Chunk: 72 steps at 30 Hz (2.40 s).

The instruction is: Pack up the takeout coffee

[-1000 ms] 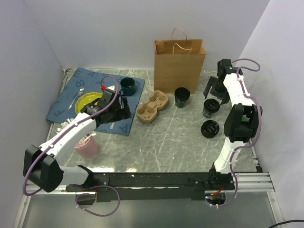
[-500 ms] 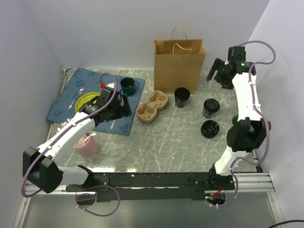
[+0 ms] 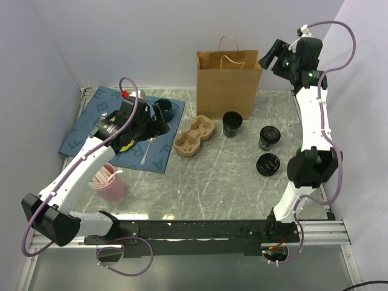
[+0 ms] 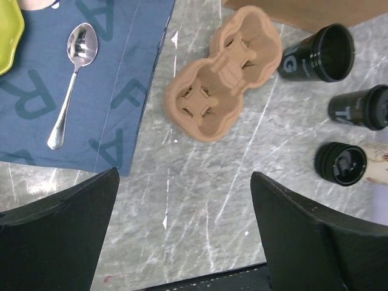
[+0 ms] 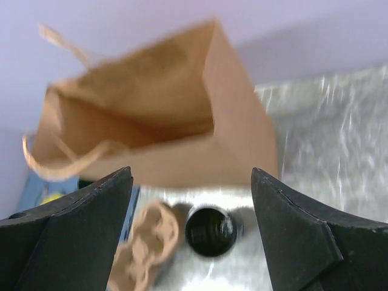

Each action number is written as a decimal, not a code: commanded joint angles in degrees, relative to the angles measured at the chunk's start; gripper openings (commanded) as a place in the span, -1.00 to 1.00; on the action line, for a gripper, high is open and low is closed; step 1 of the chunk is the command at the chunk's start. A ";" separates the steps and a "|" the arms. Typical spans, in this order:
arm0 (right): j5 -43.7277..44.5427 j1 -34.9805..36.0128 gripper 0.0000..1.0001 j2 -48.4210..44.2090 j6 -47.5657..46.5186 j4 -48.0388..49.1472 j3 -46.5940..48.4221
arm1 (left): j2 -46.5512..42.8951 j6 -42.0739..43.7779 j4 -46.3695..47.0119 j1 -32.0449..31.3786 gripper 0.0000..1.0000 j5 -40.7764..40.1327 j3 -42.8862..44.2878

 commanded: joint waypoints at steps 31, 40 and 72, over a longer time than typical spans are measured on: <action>6.05 3.77 -0.24 18.88 -8.71 -0.66 18.94 | -5.62 -3.44 -4.55 0.32 0.89 -3.17 0.53; 2.70 3.24 -1.00 19.06 -8.63 3.03 21.75 | -5.09 -4.76 -3.67 0.23 0.88 -3.69 0.96; -5.48 7.46 -1.00 -22.58 8.33 7.00 2.08 | -6.67 -1.33 -14.83 0.32 0.97 -6.35 13.80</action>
